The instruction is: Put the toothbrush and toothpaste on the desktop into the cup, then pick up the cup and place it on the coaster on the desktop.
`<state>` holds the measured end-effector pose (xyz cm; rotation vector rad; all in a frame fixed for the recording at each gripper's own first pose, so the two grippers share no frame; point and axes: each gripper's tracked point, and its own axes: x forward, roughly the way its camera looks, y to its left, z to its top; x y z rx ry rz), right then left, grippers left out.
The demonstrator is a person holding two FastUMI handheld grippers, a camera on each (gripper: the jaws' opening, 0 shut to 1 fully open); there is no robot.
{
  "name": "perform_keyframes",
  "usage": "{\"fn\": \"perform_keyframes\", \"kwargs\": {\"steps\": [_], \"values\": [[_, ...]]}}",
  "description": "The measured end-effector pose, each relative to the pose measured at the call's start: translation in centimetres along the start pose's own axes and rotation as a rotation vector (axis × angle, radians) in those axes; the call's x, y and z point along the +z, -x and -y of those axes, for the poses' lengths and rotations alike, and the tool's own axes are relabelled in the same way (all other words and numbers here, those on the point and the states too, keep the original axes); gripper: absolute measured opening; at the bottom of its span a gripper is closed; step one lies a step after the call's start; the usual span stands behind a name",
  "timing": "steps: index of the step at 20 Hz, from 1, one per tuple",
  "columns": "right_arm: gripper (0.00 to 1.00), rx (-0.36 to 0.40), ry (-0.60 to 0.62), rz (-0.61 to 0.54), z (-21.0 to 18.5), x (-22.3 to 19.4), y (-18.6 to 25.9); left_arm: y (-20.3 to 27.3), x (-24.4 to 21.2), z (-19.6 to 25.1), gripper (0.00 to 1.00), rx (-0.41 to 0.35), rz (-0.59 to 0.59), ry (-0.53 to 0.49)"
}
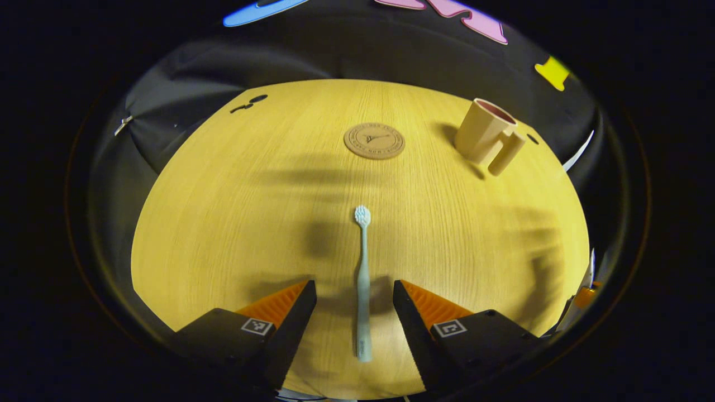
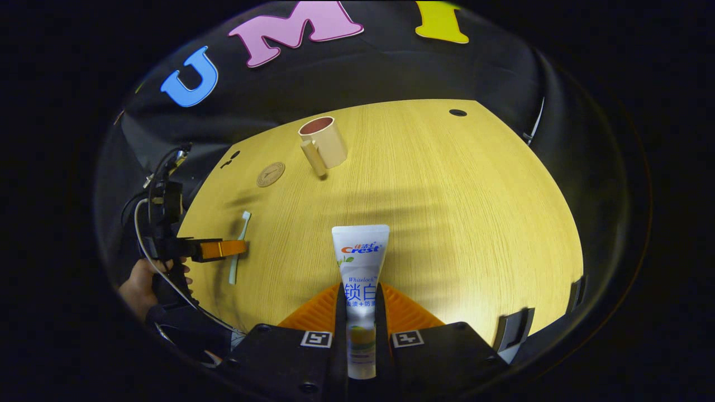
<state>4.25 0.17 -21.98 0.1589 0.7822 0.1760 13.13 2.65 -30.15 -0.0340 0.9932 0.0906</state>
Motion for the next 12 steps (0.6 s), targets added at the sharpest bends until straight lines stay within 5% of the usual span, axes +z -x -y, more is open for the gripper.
{"fn": "perform_keyframes", "kwargs": {"steps": [2, 7, 8, 9, 10, 12], "values": [[0.24, 0.01, -0.008, 0.002, -0.3, 0.1, 0.1, -0.1, 0.1, 0.3, 0.89, -0.009, -0.008, -0.03], [0.24, 0.054, -0.02, -0.004, -2.1, 0.3, -0.7, -0.2, -0.1, 0.9, 0.69, -0.03, -0.107, -0.078], [0.24, 0.06, -0.019, -0.007, -2.4, 0.4, -0.9, 0.0, 0.1, 1.2, 0.63, -0.033, -0.123, -0.075], [0.24, 0.061, -0.02, -0.012, -2.5, 0.6, -1.0, -0.2, 0.1, 1.4, 0.38, -0.033, -0.132, -0.076], [0.24, 0.061, -0.025, -0.009, -2.5, 0.9, -1.0, -0.3, 0.2, 1.7, 0.27, -0.036, -0.141, -0.075], [0.24, 0.058, -0.023, -0.003, -2.2, 1.6, -1.2, -0.3, 0.2, 1.8, 0.17, -0.034, -0.153, -0.09]]}}
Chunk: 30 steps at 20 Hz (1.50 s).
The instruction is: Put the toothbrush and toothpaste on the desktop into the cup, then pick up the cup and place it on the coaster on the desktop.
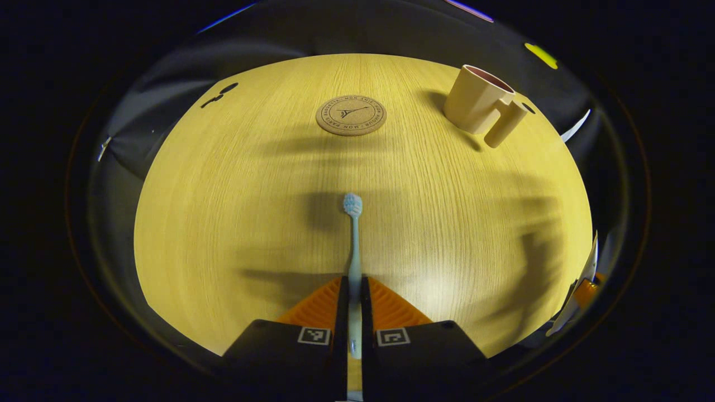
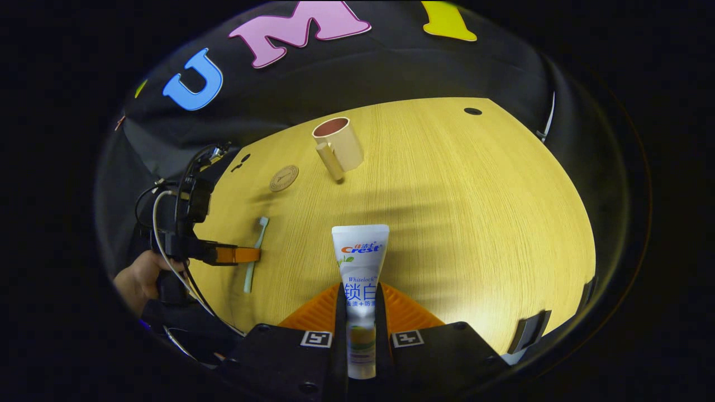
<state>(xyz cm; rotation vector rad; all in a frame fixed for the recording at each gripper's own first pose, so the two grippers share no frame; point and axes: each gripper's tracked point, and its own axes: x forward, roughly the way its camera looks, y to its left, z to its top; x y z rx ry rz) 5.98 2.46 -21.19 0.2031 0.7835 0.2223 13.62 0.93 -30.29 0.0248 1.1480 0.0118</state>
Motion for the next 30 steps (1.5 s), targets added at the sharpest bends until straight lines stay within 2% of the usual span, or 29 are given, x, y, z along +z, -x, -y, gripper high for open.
{"fn": "perform_keyframes", "kwargs": {"steps": [5, 9, 11, 16, 19, 26, 30], "values": [[0.24, -0.008, 0.013, 0.034, 0.3, 2.2, 0.0, 0.2, 0.1, 0.2, 0.07, -0.017, 0.049, -0.006], [0.24, -0.005, 0.037, 0.069, -0.1, 4.5, 0.2, 0.5, -0.3, 0.3, 0.07, -0.031, 0.086, -0.006], [0.24, 0.002, 0.062, 0.088, -0.6, 5.8, 0.1, 1.2, 0.2, 0.5, 0.07, -0.045, 0.145, 0.021], [0.24, 0.04, 0.103, 0.178, -2.4, 11.2, 0.7, 5.4, 2.8, 0.2, 0.07, -0.063, 0.33, 0.04], [0.24, 0.071, 0.131, 0.259, -3.8, 15.1, 0.7, 8.5, 4.5, 0.2, 0.06, -0.089, 0.426, 0.095], [0.24, 0.188, 0.136, 0.444, -7.7, 22.6, -0.8, 15.0, 7.6, 0.6, 0.06, -0.119, 0.58, 0.16], [0.24, 0.238, 0.107, 0.558, -8.6, 26.9, -1.5, 18.0, 8.9, 0.5, 0.07, -0.026, 0.676, 0.102]]}}
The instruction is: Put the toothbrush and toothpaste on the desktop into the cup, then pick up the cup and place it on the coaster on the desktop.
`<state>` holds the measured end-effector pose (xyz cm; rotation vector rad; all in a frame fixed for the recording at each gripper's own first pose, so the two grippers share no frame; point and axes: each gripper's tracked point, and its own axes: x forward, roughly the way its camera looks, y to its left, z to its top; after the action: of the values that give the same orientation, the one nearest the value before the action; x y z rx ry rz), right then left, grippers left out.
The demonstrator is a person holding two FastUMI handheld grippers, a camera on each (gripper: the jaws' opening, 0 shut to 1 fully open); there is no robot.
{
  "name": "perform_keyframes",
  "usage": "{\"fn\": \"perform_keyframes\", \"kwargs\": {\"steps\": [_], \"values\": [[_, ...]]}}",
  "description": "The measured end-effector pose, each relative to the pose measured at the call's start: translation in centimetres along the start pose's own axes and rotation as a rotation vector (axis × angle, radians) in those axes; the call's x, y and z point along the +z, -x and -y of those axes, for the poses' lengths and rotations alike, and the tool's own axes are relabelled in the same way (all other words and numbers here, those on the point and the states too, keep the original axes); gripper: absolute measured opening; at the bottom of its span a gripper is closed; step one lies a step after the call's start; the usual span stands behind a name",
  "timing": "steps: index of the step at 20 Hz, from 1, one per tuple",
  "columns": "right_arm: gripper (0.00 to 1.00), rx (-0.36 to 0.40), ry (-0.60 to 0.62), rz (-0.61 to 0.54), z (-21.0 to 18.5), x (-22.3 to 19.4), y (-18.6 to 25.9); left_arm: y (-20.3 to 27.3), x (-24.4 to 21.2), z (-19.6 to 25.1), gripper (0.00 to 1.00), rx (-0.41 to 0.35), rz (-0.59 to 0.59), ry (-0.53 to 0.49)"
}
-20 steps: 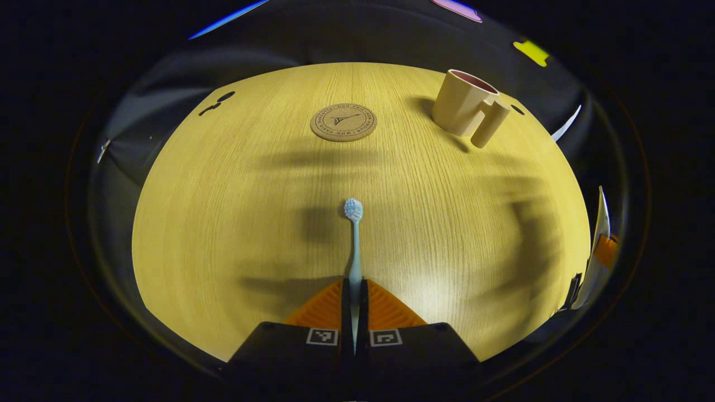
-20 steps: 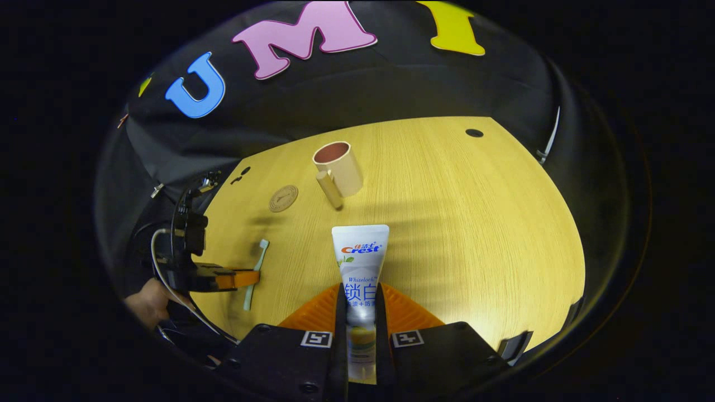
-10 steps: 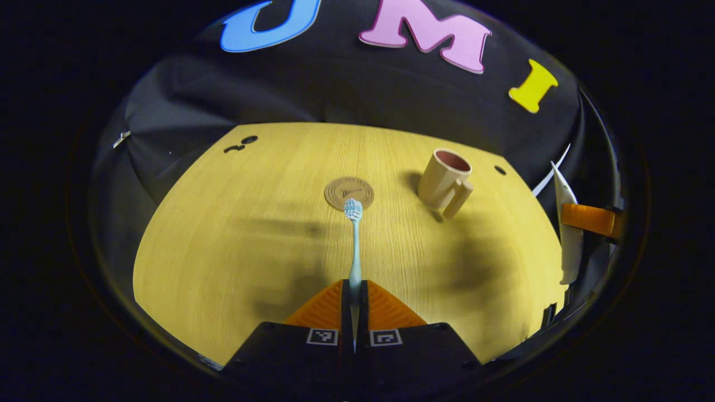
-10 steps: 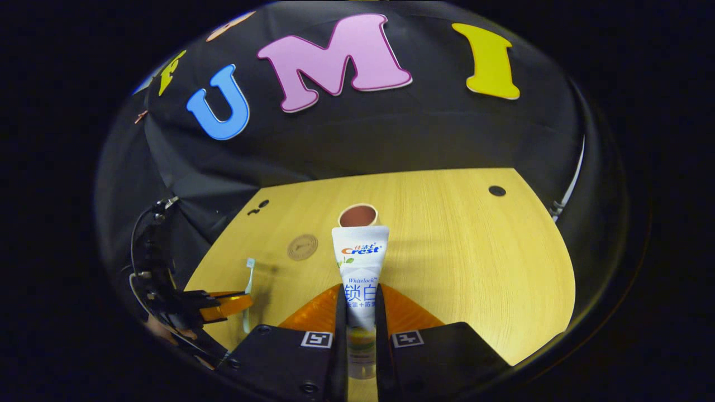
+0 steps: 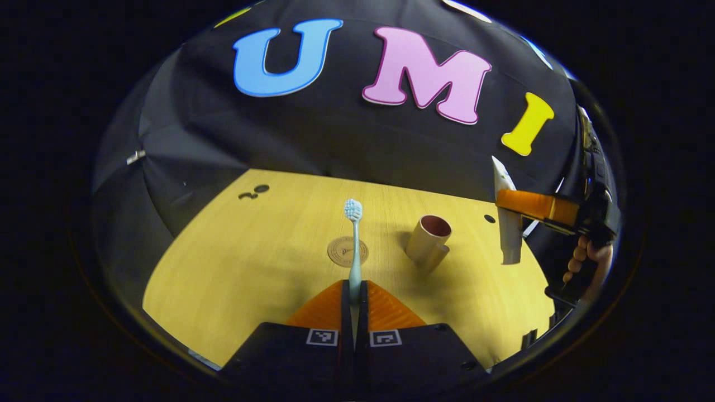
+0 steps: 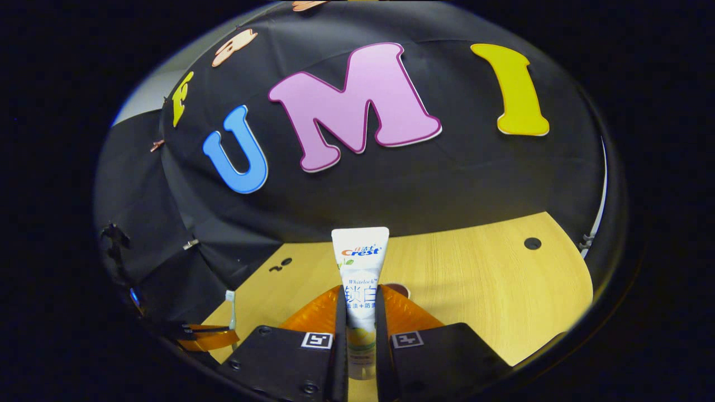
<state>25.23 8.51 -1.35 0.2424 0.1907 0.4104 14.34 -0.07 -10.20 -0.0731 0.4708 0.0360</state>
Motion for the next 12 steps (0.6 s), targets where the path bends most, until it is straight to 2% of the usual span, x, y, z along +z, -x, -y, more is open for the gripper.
{"fn": "perform_keyframes", "kwargs": {"steps": [4, 7, 12], "values": [[0.23, 0.023, 0.019, 0.084, 0.4, 2.2, -2.7, 0.8, 2.1, 2.2, 0.06, -0.001, 0.086, -0.01], [0.23, 0.028, 0.057, 0.153, 1.1, 3.4, -5.0, 0.6, 2.5, 3.6, 0.06, -0.016, 0.103, 0.001], [0.23, 0.029, 0.071, 0.17, 1.9, 1.9, -9.2, -0.9, 2.5, 2.8, 0.06, 0.024, 0.1, -0.001]]}}
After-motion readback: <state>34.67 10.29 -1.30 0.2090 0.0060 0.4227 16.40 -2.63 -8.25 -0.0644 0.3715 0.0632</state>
